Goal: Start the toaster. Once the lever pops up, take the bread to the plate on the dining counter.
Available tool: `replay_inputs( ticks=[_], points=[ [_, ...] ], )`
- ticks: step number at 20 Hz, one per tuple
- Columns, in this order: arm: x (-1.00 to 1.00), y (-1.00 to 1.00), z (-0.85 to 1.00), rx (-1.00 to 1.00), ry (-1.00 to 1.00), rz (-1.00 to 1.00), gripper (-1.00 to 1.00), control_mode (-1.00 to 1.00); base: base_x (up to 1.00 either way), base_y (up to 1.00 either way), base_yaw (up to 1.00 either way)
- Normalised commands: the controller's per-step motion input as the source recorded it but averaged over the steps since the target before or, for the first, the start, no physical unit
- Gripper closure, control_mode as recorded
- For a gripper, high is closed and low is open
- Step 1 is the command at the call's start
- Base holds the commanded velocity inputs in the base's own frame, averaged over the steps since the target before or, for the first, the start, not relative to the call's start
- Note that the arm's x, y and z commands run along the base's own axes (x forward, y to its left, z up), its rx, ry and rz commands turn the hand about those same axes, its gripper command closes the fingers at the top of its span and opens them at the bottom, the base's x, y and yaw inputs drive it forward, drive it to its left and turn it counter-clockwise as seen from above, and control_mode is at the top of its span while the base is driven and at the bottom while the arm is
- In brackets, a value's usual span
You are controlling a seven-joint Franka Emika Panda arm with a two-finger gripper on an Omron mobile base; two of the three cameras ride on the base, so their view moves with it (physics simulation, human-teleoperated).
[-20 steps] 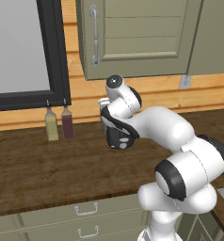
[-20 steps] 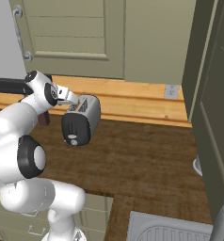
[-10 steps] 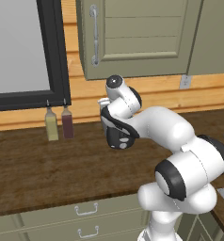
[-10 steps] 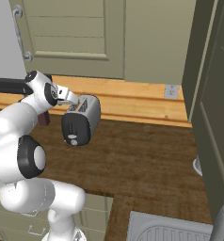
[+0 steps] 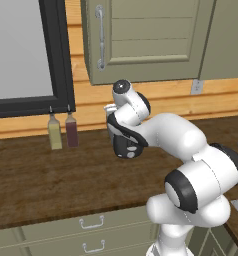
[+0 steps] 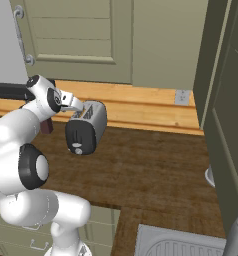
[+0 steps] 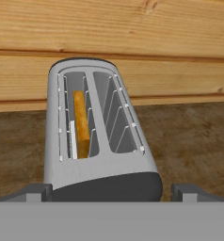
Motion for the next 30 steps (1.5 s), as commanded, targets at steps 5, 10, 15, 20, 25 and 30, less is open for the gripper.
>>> replay_inputs(
  ticks=[5, 10, 15, 20, 25, 30],
  points=[
    [0.0, 0.0, 0.0, 0.0, 0.0, 0.0, -1.0, -1.0, 0.0, 0.0, 0.0],
    [0.0, 0.0, 0.0, 0.0, 0.0, 0.0, -1.0, -1.0, 0.0, 0.0, 0.0],
    [0.0, 0.0, 0.0, 0.0, 0.0, 0.0, -1.0, -1.0, 0.0, 0.0, 0.0],
    [0.0, 0.0, 0.0, 0.0, 0.0, 0.0, -1.0, -1.0, 0.0, 0.0, 0.0],
    [0.0, 0.0, 0.0, 0.0, 0.0, 0.0, -1.0, -1.0, 0.0, 0.0, 0.0],
    [0.0, 0.0, 0.0, 0.0, 0.0, 0.0, -1.0, -1.0, 0.0, 0.0, 0.0]
  ],
)
